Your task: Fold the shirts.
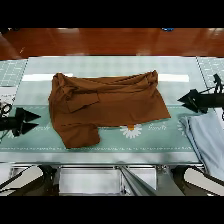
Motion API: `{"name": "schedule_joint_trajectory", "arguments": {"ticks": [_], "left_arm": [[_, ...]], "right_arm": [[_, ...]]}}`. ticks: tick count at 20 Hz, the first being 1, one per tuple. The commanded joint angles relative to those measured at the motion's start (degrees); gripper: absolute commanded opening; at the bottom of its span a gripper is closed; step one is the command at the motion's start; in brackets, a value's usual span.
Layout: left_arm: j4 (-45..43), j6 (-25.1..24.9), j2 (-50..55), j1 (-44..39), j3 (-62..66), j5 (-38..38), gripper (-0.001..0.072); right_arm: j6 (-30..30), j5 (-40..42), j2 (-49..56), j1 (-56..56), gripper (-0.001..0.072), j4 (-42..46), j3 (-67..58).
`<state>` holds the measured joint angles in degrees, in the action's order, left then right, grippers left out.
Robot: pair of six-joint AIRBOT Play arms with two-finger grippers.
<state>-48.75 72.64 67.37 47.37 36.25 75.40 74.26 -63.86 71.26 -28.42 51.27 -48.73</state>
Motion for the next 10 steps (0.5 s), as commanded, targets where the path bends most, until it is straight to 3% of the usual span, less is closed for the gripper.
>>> {"name": "schedule_joint_trajectory", "arguments": {"ticks": [1, 4, 7, 10], "left_arm": [[1.6, -3.1, -0.5, 1.1, -5.6, 0.6, 0.0506], [3.7, -4.0, 0.7, -3.7, -5.9, -1.0, 0.0506], [3.8, 0.5, 2.8, -8.5, -5.7, -4.8, 0.0506], [3.7, 1.1, 4.7, -13.0, -5.6, -7.2, 0.0506]], "right_arm": [[-2.6, 1.2, -3.0, -0.7, 0.041, -2.3, 5.2], [-2.9, 0.5, -3.0, -0.6, 0.041, -2.8, 5.2], [-3.1, 0.0, -3.0, -0.6, 0.041, -2.8, 5.2], [-3.2, 0.1, -3.0, -0.6, 0.041, -2.7, 5.2]]}}
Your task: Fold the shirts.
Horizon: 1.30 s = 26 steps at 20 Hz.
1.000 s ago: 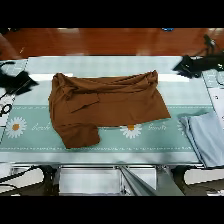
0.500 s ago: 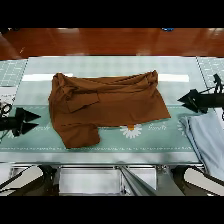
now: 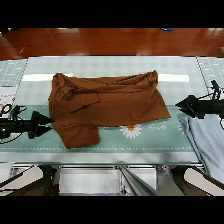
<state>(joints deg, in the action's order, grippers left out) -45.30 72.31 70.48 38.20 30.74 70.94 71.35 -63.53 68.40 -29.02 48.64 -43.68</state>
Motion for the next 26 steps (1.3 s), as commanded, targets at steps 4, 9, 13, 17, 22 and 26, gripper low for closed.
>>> {"name": "schedule_joint_trajectory", "arguments": {"ticks": [4, 9, 13, 17, 22, 26], "left_arm": [[0.3, 1.5, 4.4, -8.4, -0.1, -3.8, 0.0506], [0.6, 0.5, 5.1, -10.1, 1.6, -4.2, 0.0017], [0.7, 0.3, 5.0, -10.1, 5.9, -0.3, 0.0018], [0.7, 0.3, 4.9, -10.1, 7.7, 0.0, 0.0017], [0.7, 0.3, 4.9, -10.1, 7.8, 0.0, 0.0017], [0.8, 0.3, 4.9, -10.1, 7.8, -0.2, 0.0018]], "right_arm": [[-0.3, 0.6, -0.1, 0.0, 0.041, -0.1, 0.2], [-0.4, 0.3, -0.1, -0.2, 0.041, 0.0, 0.2], [2.8, -1.4, -0.1, -2.8, 0.041, 7.0, 0.6], [3.8, -4.2, 0.0, -2.7, 0.0411, 9.9, 5.1], [0.6, -3.5, 5.4, -2.6, 0.041, 2.7, 5.9], [-1.1, 0.8, 11.9, 2.1, 0.041, -2.2, 3.4]]}}
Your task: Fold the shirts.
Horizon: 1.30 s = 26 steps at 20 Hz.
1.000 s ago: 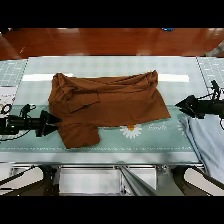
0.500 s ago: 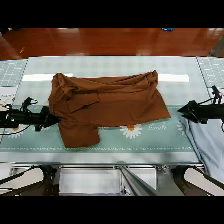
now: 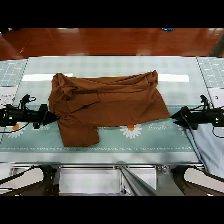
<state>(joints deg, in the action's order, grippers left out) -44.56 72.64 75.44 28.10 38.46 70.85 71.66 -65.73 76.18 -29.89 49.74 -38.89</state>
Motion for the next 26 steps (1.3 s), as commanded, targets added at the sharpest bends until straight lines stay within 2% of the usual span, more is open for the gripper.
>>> {"name": "schedule_joint_trajectory", "arguments": {"ticks": [1, 4, 5, 6, 7, 11, 15, 20, 23, 26], "left_arm": [[0.1, 0.0, 0.0, 0.0, 0.1, -0.2, 0.0017], [0.1, 0.0, 0.0, 0.0, 0.1, -0.3, 0.0017], [0.3, -0.1, 0.0, 0.0, 0.1, -0.3, 0.0018], [1.4, -0.6, 0.0, 0.0, 0.2, -0.3, 0.0018], [3.0, -1.6, 0.0, 0.1, 0.4, -0.3, 0.0018], [13.1, -3.2, -2.4, 0.2, 6.9, -0.2, 0.0018], [21.9, -3.1, -7.7, 0.2, 23.0, 0.3, 0.0017], [22.3, -0.8, -14.8, 0.2, 47.1, -1.8, 0.0017], [21.8, -1.0, -20.6, 0.2, 56.3, -5.4, 0.0017], [20.7, -1.0, -27.4, 2.3, 59.7, -5.7, 0.0017]], "right_arm": [[-1.0, 3.9, 5.9, 5.1, 0.041, -4.0, -2.8], [-0.8, 6.6, 10.6, 11.1, 0.0403, -7.6, -8.3], [-0.9, 5.8, 11.8, 12.8, 0.0288, -7.3, -10.4], [-1.8, 4.4, 12.6, 14.3, 0.0051, -7.1, -12.3], [-3.1, 3.2, 12.7, 15.4, 0.0029, -7.1, -14.2], [-2.4, -2.9, 9.5, 16.0, 0.0029, -6.5, -26.5], [2.3, -3.7, 2.6, 16.1, 0.0029, -3.1, -46.4], [6.3, -3.6, -7.5, 16.1, 0.0029, 2.6, -67.9], [6.5, -2.1, -16.8, 16.1, 0.0029, 5.8, -69.6], [7.9, -2.3, -25.6, 16.1, 0.0029, 11.1, -69.6]]}}
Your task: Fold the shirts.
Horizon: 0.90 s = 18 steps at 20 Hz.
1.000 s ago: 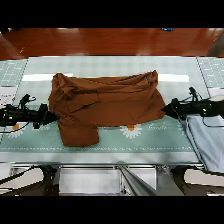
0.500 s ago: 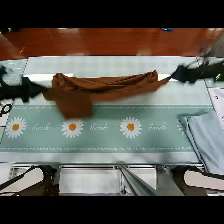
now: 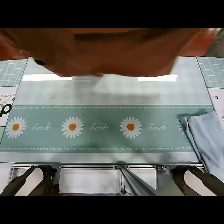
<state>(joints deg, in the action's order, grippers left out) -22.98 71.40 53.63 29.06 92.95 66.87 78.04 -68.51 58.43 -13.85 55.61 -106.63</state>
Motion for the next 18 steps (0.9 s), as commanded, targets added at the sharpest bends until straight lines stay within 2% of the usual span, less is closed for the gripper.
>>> {"name": "schedule_joint_trajectory", "arguments": {"ticks": [1, 3, 4, 7, 11, 13, 16, 18], "left_arm": [[-2.5, 0.2, -8.7, 2.8, 5.2, -1.7, 0.0017], [-10.5, 2.3, -14.5, 2.8, 5.2, -2.4, 0.0017], [-11.5, 2.7, -15.4, 2.6, 5.2, -2.4, 0.0017], [-25.2, 5.6, -24.4, -4.9, 5.2, -3.1, 0.0017], [-47.3, 15.5, -31.7, -11.6, 5.0, -2.1, 0.0017], [-51.2, 17.5, -33.0, -11.6, 4.7, 0.2, 0.0017], [-51.6, 19.4, -32.3, -11.3, 0.0, 2.2, 0.0017], [-51.3, 21.3, -30.8, -11.3, -6.1, 2.2, 0.0017]], "right_arm": [[2.1, 0.2, -10.5, 0.0, 0.0029, 7.0, -1.9], [3.2, -1.7, -15.0, 0.0, 0.0029, 9.7, -1.9], [3.3, -2.1, -15.6, 0.0, 0.0029, 10.0, -1.9], [3.4, -9.3, -20.7, 0.0, 0.0029, 13.3, -1.9], [4.1, -14.3, -24.2, 0.0, 0.0029, 18.3, 0.0], [4.9, -14.3, -25.8, 0.0, 0.0029, 19.4, 3.8], [5.2, -13.9, -26.1, 0.0, 0.0029, 19.4, 11.2], [5.3, -10.5, -25.9, 0.0, 0.0029, 19.0, 17.8]]}}
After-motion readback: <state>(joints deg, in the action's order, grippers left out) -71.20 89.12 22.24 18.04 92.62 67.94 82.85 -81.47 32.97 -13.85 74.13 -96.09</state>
